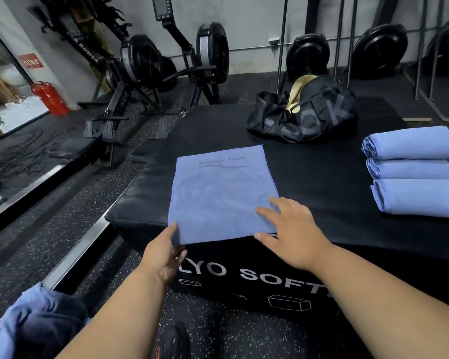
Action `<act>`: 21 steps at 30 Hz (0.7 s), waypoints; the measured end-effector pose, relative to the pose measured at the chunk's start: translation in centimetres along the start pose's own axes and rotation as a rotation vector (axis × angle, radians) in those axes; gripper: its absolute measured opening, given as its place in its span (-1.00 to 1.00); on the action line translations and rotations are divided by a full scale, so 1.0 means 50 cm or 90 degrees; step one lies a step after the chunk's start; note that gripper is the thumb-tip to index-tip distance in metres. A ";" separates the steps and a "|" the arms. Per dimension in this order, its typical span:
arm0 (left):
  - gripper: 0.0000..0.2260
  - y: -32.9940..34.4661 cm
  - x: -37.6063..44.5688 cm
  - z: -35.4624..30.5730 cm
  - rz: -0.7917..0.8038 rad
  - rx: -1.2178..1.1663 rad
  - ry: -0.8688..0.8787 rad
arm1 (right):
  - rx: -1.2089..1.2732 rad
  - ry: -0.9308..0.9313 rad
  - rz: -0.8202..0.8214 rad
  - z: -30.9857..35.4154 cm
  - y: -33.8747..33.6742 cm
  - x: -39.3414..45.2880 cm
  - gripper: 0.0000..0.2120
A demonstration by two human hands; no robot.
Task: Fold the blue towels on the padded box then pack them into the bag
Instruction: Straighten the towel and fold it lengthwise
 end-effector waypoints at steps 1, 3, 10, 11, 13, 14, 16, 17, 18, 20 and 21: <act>-0.86 -0.003 0.002 0.000 0.010 -0.041 -0.023 | -0.003 -0.009 0.001 0.006 0.000 0.003 -0.24; -0.90 -0.012 0.008 -0.001 0.011 -0.101 -0.041 | -0.009 -0.035 0.004 0.022 0.002 0.011 -0.26; -0.91 -0.042 -0.027 -0.021 0.026 -0.108 0.019 | -0.025 -0.110 0.070 0.076 0.044 0.045 -0.23; -0.89 -0.040 -0.037 -0.029 0.021 -0.090 0.059 | -0.012 -0.108 0.074 0.076 0.044 0.048 -0.27; -0.88 -0.033 -0.055 -0.042 0.009 -0.073 0.118 | 0.005 -0.114 0.068 0.070 0.035 0.052 -0.35; -0.86 -0.027 -0.064 -0.049 0.009 -0.075 0.134 | 0.014 -0.114 0.064 0.061 0.028 0.053 -0.34; -0.82 -0.018 -0.076 -0.062 0.010 -0.077 0.159 | 0.028 -0.103 0.060 0.039 0.009 0.051 -0.32; -0.79 -0.014 -0.079 -0.067 0.008 -0.074 0.170 | 0.035 -0.095 0.057 0.025 -0.001 0.048 -0.33; -0.77 -0.010 -0.081 -0.071 0.007 -0.076 0.182 | 0.045 -0.084 0.051 0.009 -0.011 0.043 -0.35; -0.76 -0.001 -0.085 -0.077 0.010 -0.080 0.199 | 0.074 -0.063 0.032 -0.019 -0.028 0.028 -0.43; -0.76 0.005 -0.088 -0.079 0.010 -0.082 0.203 | 0.091 -0.057 0.023 -0.030 -0.035 0.020 -0.49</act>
Point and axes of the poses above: each hand's wrist, its own x-axis towards the middle knuckle, its own y-axis out of the palm, z = x × y, the point moved 2 cm from there along x, towards the middle knuckle, and after that the axes turned 13 degrees about -y, right-handed, at the moved point
